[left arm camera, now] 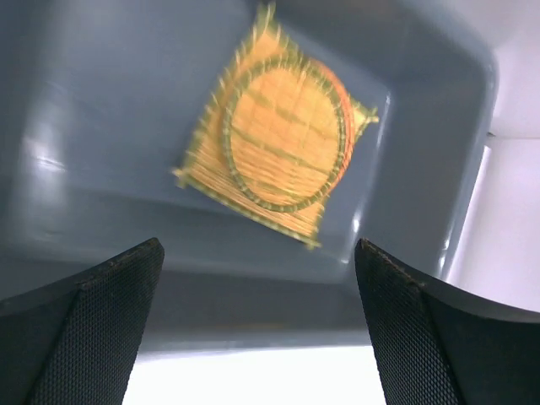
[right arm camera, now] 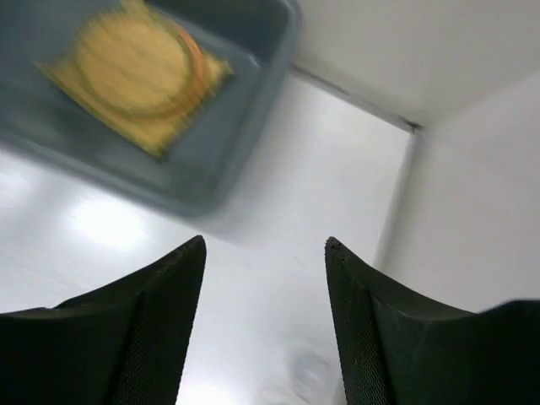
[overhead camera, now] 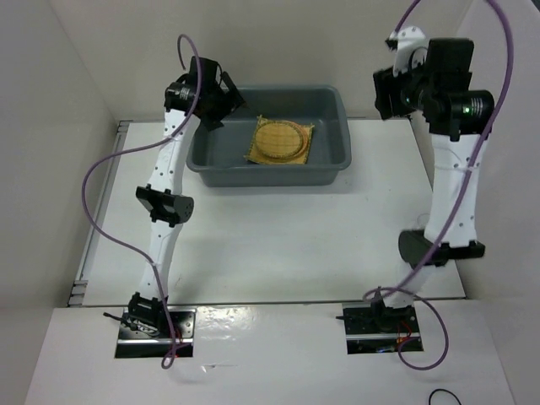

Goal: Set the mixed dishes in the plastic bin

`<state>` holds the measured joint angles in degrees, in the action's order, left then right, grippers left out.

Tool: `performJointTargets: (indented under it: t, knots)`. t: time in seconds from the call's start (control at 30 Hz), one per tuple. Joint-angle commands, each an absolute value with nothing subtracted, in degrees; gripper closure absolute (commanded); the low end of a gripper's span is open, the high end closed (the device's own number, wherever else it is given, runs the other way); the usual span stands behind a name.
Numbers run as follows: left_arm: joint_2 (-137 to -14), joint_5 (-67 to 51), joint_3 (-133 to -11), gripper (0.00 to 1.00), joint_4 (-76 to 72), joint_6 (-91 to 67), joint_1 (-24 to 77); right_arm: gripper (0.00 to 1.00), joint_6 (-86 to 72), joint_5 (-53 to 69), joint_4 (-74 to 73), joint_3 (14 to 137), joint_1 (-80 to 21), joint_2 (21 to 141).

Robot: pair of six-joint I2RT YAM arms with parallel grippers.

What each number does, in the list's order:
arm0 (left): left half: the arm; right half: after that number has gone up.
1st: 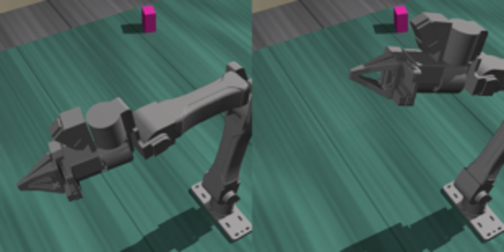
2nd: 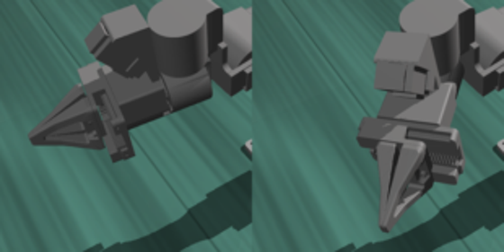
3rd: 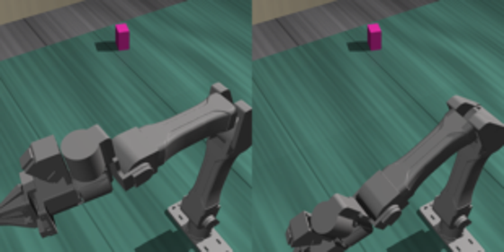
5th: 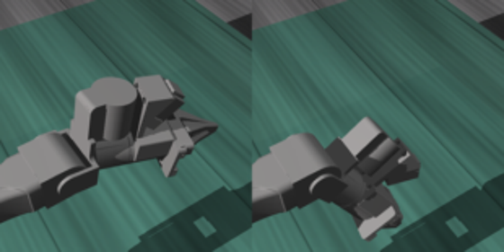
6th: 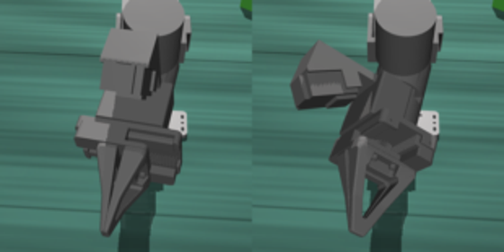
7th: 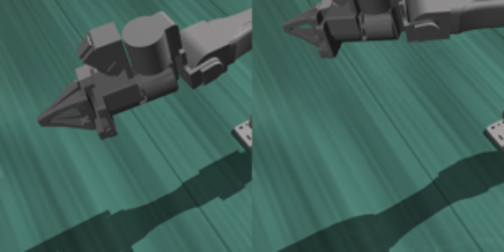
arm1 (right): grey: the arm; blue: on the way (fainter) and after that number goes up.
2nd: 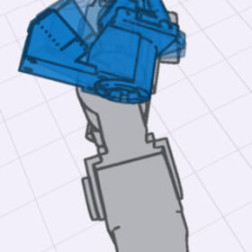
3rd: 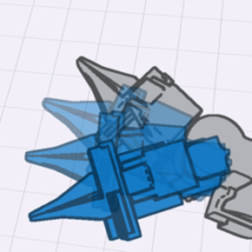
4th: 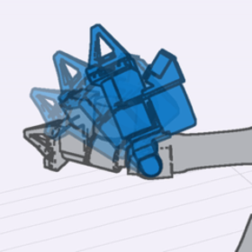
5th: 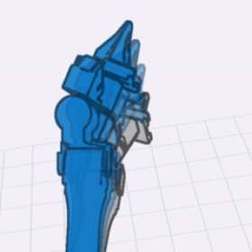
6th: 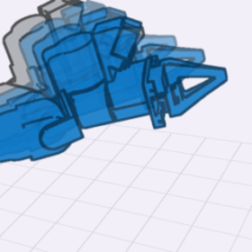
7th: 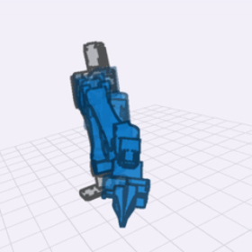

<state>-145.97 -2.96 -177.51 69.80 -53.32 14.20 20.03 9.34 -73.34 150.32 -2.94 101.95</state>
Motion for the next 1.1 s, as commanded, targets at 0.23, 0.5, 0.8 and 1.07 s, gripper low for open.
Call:
performJointTargets:
  t: [0.23, 0.5, 0.8, 1.07]
  knots:
    - [-126.6, 14.2, -179.4, 0.00, 74.6, -35.2, 27.0, 0.07, 39.9, -1.0, -71.3, 89.3, 8.2, 80.0]
    - [-103.2, 18.8, -120.1, 0.00, 56.1, -36.1, 33.9, 0.06, 34.4, -8.1, -53.6, 60.0, 9.2, 69.4]
    - [-71.5, 7.2, -78.2, 0.00, 42.4, -41.6, 24.5, 0.06, 32.6, -11.6, -44.5, 54.2, 10.8, 69.3]
    - [-65.0, 6.2, -75.1, 0.00, 46.0, -41.0, 20.7, 0.07, 33.2, -12.1, -38.3, 51.6, 15.8, 76.0]
